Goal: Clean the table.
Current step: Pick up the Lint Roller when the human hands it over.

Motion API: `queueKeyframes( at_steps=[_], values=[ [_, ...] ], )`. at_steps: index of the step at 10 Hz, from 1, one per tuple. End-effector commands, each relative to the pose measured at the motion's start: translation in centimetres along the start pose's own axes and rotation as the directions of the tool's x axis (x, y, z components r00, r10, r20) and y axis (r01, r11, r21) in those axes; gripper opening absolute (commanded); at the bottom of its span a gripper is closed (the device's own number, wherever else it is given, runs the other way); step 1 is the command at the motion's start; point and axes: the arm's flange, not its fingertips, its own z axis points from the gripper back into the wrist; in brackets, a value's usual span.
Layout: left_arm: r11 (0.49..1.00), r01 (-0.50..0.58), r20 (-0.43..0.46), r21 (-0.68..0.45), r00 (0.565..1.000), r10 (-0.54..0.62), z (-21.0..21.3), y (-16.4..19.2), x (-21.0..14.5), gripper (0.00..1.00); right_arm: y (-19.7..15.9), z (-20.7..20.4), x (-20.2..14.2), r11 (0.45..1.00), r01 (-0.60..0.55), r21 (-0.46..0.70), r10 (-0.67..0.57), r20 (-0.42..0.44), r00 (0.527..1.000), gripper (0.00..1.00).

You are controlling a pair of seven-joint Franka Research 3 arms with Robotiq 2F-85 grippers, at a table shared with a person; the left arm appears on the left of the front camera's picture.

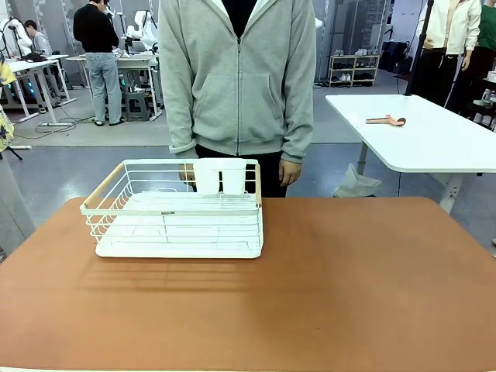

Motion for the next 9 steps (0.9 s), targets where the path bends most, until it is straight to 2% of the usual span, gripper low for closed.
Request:
queueKeyframes(
  at_steps=[1, 9],
  values=[
    [1.000, 0.006, 0.006, -0.004, 1.000, -0.006, 0.27, 0.08, -0.06, 1.00, 0.35, 0.03, 0.10, 1.000, -0.005, -0.003, 0.005, 0.007, 1.000, 1.00],
    [1.000, 0.006, 0.006, -0.004, 1.000, -0.006, 0.27, 0.08, -0.06, 1.00, 0.35, 0.03, 0.10, 1.000, -0.005, -0.003, 0.005, 0.007, 1.000, 1.00]
  ],
)
